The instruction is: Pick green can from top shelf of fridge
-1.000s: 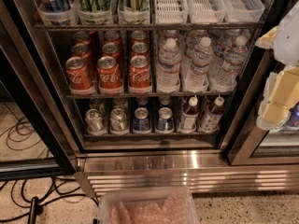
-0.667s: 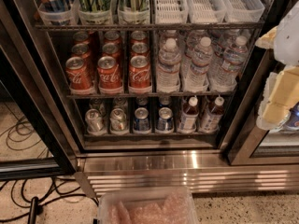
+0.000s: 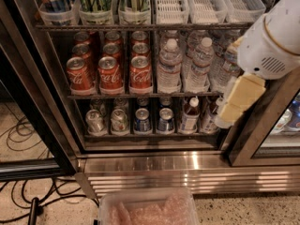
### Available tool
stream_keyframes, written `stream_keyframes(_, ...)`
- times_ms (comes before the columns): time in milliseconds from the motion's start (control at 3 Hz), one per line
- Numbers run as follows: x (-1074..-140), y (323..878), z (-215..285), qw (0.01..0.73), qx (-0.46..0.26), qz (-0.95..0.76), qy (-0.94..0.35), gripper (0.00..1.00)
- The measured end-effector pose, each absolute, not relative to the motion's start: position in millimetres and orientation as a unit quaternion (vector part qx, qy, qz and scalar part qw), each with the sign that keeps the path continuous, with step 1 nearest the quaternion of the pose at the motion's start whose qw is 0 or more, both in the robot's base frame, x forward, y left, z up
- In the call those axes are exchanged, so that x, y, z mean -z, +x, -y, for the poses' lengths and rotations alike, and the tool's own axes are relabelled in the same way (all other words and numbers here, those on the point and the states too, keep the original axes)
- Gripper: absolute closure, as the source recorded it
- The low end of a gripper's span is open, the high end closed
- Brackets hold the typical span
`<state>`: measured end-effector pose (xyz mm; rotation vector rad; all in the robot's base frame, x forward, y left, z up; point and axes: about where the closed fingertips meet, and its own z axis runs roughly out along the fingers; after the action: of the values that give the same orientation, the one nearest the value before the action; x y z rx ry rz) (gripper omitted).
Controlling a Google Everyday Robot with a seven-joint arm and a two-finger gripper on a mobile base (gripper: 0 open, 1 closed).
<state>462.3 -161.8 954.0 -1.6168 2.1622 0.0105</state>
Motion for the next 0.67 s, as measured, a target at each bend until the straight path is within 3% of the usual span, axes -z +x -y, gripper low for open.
stream_keyframes(333,-968.0,474.9,98.6,0.273,-0.030,-0.745,-0.608,0.00)
stream_keyframes(667,-968.1,475.0,98.5,0.273,-0.030,-0.745,-0.608,0.00)
